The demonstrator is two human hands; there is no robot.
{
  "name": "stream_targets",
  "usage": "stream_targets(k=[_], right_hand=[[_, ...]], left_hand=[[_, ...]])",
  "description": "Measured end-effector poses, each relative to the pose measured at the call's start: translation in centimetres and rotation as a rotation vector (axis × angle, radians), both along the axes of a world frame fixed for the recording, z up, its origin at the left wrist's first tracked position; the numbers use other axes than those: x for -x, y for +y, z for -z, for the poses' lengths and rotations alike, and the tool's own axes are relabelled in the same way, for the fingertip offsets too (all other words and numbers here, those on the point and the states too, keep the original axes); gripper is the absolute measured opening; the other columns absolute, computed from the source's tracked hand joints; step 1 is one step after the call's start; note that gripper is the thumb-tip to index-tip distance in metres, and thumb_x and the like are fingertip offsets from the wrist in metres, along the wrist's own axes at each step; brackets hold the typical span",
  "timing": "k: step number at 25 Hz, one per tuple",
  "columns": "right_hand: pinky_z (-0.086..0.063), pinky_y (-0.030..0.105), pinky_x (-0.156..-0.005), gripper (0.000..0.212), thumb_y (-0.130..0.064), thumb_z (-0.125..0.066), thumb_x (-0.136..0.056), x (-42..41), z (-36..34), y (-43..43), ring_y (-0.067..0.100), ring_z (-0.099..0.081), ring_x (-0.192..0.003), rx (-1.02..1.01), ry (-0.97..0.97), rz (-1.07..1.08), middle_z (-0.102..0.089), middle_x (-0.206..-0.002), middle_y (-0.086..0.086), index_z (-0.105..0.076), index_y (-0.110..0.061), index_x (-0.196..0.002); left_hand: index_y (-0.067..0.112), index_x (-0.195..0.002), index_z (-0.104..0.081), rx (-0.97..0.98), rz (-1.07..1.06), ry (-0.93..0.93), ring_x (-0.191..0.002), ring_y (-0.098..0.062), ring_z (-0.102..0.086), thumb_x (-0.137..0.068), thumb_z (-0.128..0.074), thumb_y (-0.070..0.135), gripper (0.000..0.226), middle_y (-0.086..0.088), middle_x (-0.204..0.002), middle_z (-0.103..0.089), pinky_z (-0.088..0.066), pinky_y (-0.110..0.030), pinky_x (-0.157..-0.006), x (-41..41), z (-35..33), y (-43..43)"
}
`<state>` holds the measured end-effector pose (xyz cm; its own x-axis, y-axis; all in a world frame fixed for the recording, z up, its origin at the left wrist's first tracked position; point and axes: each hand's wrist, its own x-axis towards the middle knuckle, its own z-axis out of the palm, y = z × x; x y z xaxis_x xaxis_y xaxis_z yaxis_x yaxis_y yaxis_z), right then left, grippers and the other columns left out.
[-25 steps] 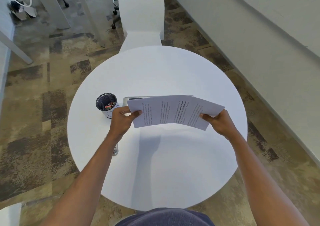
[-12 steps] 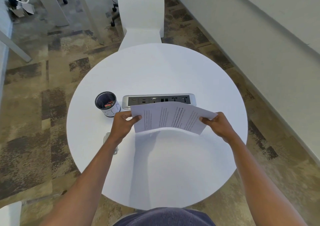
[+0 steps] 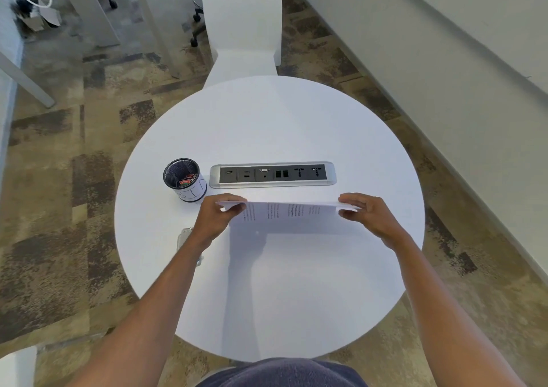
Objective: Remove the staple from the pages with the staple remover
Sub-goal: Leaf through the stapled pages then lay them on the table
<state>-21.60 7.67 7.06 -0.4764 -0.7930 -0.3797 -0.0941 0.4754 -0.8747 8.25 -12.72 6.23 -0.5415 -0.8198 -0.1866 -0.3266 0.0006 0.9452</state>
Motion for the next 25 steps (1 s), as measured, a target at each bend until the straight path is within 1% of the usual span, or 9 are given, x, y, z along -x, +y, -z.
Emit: stream_targets(k=[2, 4, 8, 11, 14, 18, 20, 22, 25], right_hand=[[-0.05, 0.035, -0.099, 0.022, -0.009, -0.074, -0.083, 0.0, -0.1, -0.2, 0.017, -0.067, -0.109, 0.006, 0.061, -0.015, -0.075, -0.109, 0.0, -0.075, -0.014, -0.104], [-0.05, 0.041, -0.102, 0.029, -0.011, -0.074, -0.084, -0.1, -0.9, -0.2, 0.018, -0.066, -0.112, -0.003, 0.056, -0.016, -0.074, -0.112, 0.0, -0.072, -0.015, -0.112], [-0.032, 0.039, -0.112, 0.094, -0.026, -0.085, -0.073, 0.6, -4.8, 0.1, 0.013, -0.036, -0.139, -0.022, 0.165, 0.043, -0.041, -0.151, -0.004, -0.031, -0.026, -0.15], [-0.022, 0.039, -0.117, 0.108, -0.041, -0.086, -0.068, -0.2, -9.0, -0.6, 0.011, -0.022, -0.145, -0.051, 0.499, -0.069, -0.023, -0.161, -0.01, -0.018, -0.034, -0.153], [-0.029, 0.028, -0.112, 0.085, -0.039, -0.084, -0.071, -2.4, -10.9, -2.6, 0.006, -0.038, -0.135, -0.068, 0.464, -0.385, -0.044, -0.149, -0.012, -0.042, -0.031, -0.145], [-0.056, 0.045, -0.09, 0.016, -0.023, -0.066, -0.091, -4.4, -9.1, -3.7, 0.014, -0.072, -0.094, -0.052, 0.319, -0.443, -0.076, -0.105, -0.001, -0.075, -0.02, -0.104], [-0.058, 0.05, -0.081, 0.018, -0.023, -0.061, -0.093, -4.7, -7.7, -3.6, 0.022, -0.074, -0.082, -0.04, 0.257, -0.37, -0.078, -0.092, 0.006, -0.075, -0.011, -0.093], [-0.057, 0.054, -0.079, 0.024, -0.025, -0.062, -0.092, -4.3, -6.0, -3.1, 0.031, -0.074, -0.082, -0.035, 0.178, -0.308, -0.077, -0.09, 0.014, -0.073, -0.004, -0.091], [-0.059, 0.053, -0.078, 0.021, -0.017, -0.066, -0.091, -3.9, -2.6, -2.0, 0.042, -0.072, -0.086, -0.002, -0.088, -0.11, -0.076, -0.091, 0.021, -0.072, 0.003, -0.093]], left_hand=[[0.012, -0.087, -0.077, -0.008, -0.02, 0.002, -0.077, -0.006, -0.066, -0.08, -0.074, 0.005, 0.01, 0.002, -0.084, -0.075, -0.048, -0.021, -0.073, 0.3, -0.2, 0.1], [0.012, -0.09, -0.077, -0.013, -0.025, -0.01, -0.076, -0.009, -0.066, -0.08, -0.075, 0.009, 0.01, 0.0, -0.085, -0.076, -0.05, -0.025, -0.072, 0.7, -0.9, -0.2], [0.0, -0.08, -0.074, 0.101, 0.096, -0.083, -0.068, -0.015, -0.054, -0.079, -0.075, 0.01, 0.011, -0.008, -0.074, -0.067, -0.041, -0.03, -0.064, 2.4, -4.1, -1.7], [-0.006, -0.074, -0.069, 0.202, 0.257, -0.137, -0.063, -0.012, -0.041, -0.078, -0.076, 0.013, 0.02, -0.002, -0.065, -0.052, -0.032, -0.027, -0.058, 4.0, -7.0, -2.6], [0.002, -0.076, -0.074, 0.227, 0.394, -0.223, -0.059, -0.008, -0.049, -0.078, -0.077, 0.012, 0.011, -0.002, -0.066, -0.061, -0.038, -0.024, -0.058, 5.6, -9.9, -2.7], [0.009, -0.079, -0.076, 0.175, 0.508, -0.243, -0.058, 0.0, -0.062, -0.079, -0.077, 0.011, 0.003, 0.003, -0.071, -0.072, -0.047, -0.016, -0.057, 6.5, -12.6, -2.4], [0.005, -0.087, -0.075, 0.125, 0.53, -0.237, -0.061, -0.003, -0.067, -0.08, -0.077, 0.013, 0.011, -0.002, -0.078, -0.075, -0.049, -0.016, -0.056, 6.2, -12.8, -2.5], [0.006, -0.096, -0.073, 0.115, 0.484, -0.18, -0.075, -0.012, -0.07, -0.079, -0.077, 0.017, 0.021, -0.007, -0.092, -0.076, -0.053, -0.022, -0.068, 5.5, -11.9, -2.5], [0.012, -0.109, -0.068, 0.206, 0.221, -0.142, -0.084, -0.012, -0.065, -0.083, -0.073, 0.022, 0.028, -0.003, -0.101, -0.071, -0.048, -0.021, -0.08, 3.8, -8.8, -2.2]])
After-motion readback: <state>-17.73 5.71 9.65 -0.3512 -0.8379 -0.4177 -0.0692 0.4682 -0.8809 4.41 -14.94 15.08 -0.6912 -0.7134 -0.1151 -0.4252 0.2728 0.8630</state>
